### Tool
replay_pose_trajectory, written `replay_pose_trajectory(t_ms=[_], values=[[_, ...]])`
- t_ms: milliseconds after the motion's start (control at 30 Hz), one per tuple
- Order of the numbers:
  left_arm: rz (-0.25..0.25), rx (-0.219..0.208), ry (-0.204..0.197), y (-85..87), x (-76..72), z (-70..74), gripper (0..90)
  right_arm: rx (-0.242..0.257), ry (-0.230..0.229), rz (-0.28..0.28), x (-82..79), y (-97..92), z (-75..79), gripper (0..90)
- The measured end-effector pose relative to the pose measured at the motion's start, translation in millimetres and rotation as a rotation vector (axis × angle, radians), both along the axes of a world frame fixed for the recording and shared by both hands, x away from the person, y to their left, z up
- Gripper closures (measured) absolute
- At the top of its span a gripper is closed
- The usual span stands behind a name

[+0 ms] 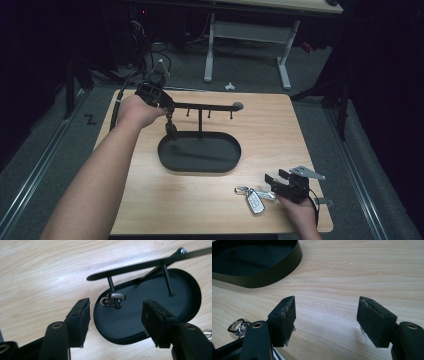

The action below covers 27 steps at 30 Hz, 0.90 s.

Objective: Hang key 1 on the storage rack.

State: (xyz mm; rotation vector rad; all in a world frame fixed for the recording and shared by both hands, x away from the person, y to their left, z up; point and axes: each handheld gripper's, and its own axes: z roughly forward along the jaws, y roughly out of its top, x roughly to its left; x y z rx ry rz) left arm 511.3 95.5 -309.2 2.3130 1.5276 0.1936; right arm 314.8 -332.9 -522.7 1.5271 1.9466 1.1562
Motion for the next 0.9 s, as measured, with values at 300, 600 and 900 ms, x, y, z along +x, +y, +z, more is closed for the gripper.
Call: replay_pose_trajectory(t_ms=[300,600,900], values=[[-0.021,0.062,-0.043,7.3,-26.1,-9.5,31.3,-0.006,0.005,-0.003,-0.1,2.1,-0.2,32.3],[-0.04,0.103,-0.063,29.9,-60.6,-54.7,29.9,-0.012,0.005,-0.007,-1.7,3.3,1.3,32.9],[-0.013,0.059,-0.058,55.5,-77.9,-97.7,29.9,-0.016,0.011,-0.012,-2.1,3.9,0.3,32.9]])
